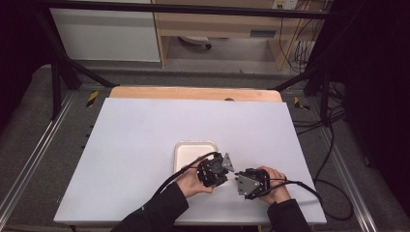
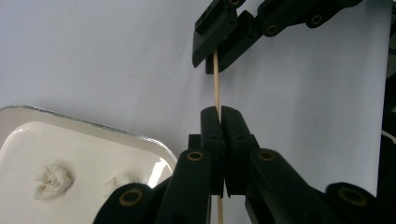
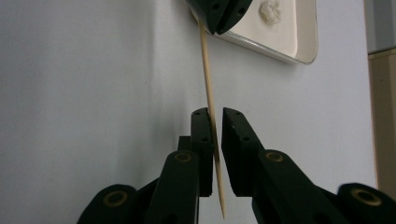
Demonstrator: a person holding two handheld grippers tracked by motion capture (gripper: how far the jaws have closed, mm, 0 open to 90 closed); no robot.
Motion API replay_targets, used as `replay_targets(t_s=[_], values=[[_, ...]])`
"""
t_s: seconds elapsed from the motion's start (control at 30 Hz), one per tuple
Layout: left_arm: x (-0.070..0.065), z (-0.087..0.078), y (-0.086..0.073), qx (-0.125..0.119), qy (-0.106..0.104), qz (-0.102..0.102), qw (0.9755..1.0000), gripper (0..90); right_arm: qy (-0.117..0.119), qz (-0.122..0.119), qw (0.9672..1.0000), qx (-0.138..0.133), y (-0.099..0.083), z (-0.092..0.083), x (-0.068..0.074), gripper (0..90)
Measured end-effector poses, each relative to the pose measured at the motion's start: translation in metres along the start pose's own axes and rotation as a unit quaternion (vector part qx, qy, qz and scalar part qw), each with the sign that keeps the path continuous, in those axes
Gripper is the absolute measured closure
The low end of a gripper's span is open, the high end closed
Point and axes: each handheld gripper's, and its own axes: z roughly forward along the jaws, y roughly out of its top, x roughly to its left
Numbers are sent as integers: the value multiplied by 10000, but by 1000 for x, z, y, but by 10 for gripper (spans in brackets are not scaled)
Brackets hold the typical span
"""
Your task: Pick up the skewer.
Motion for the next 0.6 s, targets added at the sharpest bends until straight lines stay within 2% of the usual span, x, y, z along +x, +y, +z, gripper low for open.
replay_targets(t_s=[0.07,0.1,0.13,0.43,0.47,0.6], values=[[0,0,0,3,-8,16,10000,885,-9,-17,10000,-14,0,0,0,857],[1,0,-1,-9,-17,12,10000,885,-18,-118,9999,24,0,-1,-1,860],[1,0,-1,-20,-25,2,10000,885,-14,-48,10000,-23,0,-1,0,862],[4,-3,-2,-71,-73,-93,9999,875,58,-276,9996,41,2,-2,1,887],[3,-3,-2,-62,-47,-106,9999,868,63,-238,9997,63,3,-3,1,888],[4,-4,-3,42,-28,-75,10000,788,58,-409,9991,127,6,-3,0,888]])
